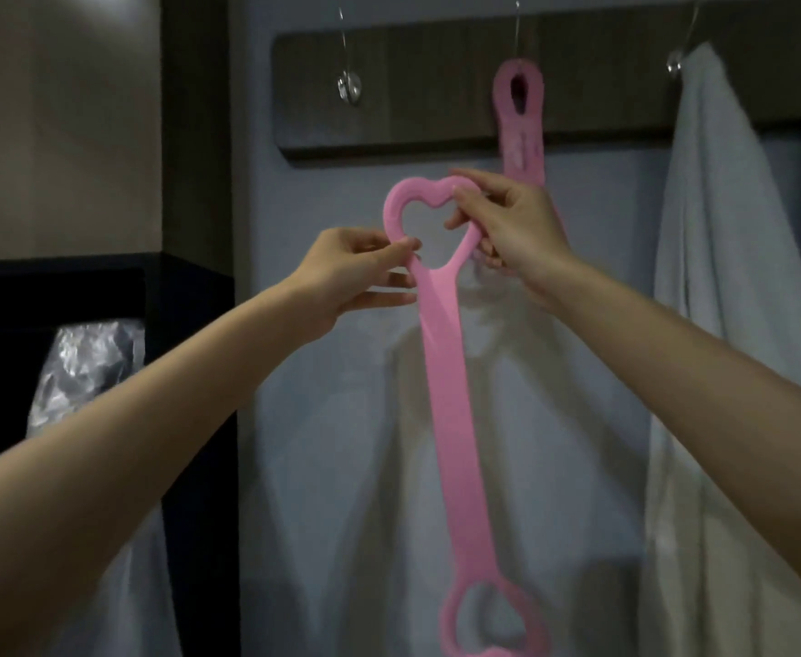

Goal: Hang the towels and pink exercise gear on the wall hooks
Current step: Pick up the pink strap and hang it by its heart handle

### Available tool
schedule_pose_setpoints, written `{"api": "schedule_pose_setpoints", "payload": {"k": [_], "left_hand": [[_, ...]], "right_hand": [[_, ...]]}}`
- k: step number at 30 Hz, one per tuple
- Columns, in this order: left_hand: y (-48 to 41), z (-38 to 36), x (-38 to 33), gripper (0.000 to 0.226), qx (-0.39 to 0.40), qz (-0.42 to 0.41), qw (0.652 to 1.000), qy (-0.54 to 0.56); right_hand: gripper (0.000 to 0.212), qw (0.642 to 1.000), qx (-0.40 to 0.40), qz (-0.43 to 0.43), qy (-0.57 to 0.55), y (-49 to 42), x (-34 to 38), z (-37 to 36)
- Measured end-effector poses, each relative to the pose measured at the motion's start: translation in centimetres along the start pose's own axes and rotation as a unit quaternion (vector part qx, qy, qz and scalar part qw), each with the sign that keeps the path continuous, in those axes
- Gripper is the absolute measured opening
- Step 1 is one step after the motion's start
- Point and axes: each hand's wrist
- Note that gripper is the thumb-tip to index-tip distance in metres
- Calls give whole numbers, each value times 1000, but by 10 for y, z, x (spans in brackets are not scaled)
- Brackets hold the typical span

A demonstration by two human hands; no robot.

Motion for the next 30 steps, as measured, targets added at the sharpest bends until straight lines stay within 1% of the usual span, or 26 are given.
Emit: {"api": "schedule_pose_setpoints", "payload": {"k": [2, 4, 8, 10, 14, 16, 19, 21, 25, 30], "left_hand": [[-20, 9, -14, 25, -19, -15, 999, -22], [-41, 18, -26, 22, -46, -36, 996, -64], [-82, 41, -47, 18, -104, -80, 984, -119], [-100, 55, -56, 18, -129, -102, 978, -125], [-132, 75, -71, 19, -170, -134, 969, -118], [-144, 82, -78, 20, -183, -137, 968, -103], [-161, 94, -88, 20, -200, -128, 967, -88], [-171, 101, -91, 19, -213, -122, 965, -87], [-184, 116, -92, 13, -241, -105, 956, -128], [-199, 112, -94, 19, -246, -99, 958, -111]], "right_hand": [[31, 1000, 7, 21, 4, -26, 4, -6], [33, 999, 18, 39, 11, -49, 9, -11], [33, 997, 27, 57, -40, -97, 18, -26], [34, 995, 35, 64, -64, -122, 23, -37], [37, 994, 39, 84, -65, -167, 37, -57], [36, 992, 28, 90, -84, -184, 42, -65], [27, 989, -7, 96, -113, -204, 46, -75], [22, 986, -14, 106, -127, -214, 47, -81], [16, 984, -12, 136, -111, -228, 49, -91], [16, 986, -42, 114, -112, -244, 48, -89]]}}
Point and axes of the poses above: each hand's wrist, its own y-axis away from the middle knuckle, its own z-axis out of the back of the hand, x = y × z, and after that the axes turned 4 degrees about -y, right-handed
